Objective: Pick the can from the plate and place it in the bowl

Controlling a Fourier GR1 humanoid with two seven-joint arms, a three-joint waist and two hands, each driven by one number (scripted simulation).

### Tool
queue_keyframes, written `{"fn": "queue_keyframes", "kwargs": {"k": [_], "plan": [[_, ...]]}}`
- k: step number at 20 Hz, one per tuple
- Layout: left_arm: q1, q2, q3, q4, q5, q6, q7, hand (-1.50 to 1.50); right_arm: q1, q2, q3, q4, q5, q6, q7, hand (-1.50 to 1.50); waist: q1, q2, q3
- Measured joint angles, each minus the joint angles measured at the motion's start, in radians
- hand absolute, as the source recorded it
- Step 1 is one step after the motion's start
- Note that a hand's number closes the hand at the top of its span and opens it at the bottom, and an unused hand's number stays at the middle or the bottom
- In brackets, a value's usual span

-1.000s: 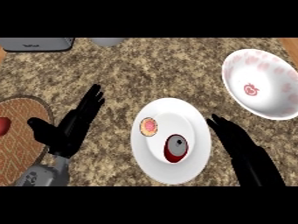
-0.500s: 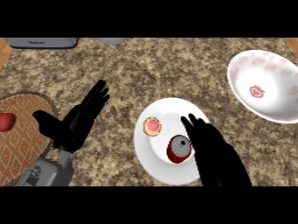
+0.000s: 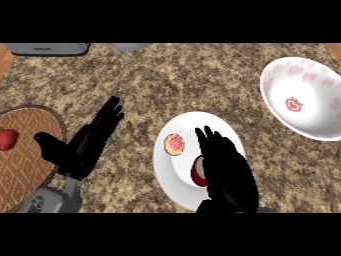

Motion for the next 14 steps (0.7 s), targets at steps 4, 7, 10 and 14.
{"fn": "queue_keyframes", "kwargs": {"k": [4, 7, 10, 14], "plan": [[-0.005, -0.013, 0.002, -0.004, -0.003, 0.007, 0.006, 0.0, -0.007, 0.022, -0.034, 0.055, -0.013, 0.04, -0.01, -1.5, -0.004, 0.0, 0.001], [-0.005, -0.016, 0.006, 0.0, -0.012, 0.009, 0.005, 0.0, -0.009, 0.052, -0.036, 0.09, -0.001, 0.063, -0.011, -1.5, -0.005, 0.0, 0.001], [-0.005, -0.019, 0.015, -0.003, -0.01, 0.004, 0.011, 0.0, -0.003, 0.069, -0.041, 0.113, 0.021, 0.083, -0.026, -1.5, -0.007, 0.0, 0.001], [0.006, -0.024, 0.017, -0.005, -0.022, -0.004, 0.003, 0.0, 0.016, 0.089, -0.04, 0.137, 0.063, 0.1, -0.041, -1.5, -0.007, 0.0, 0.002]]}}
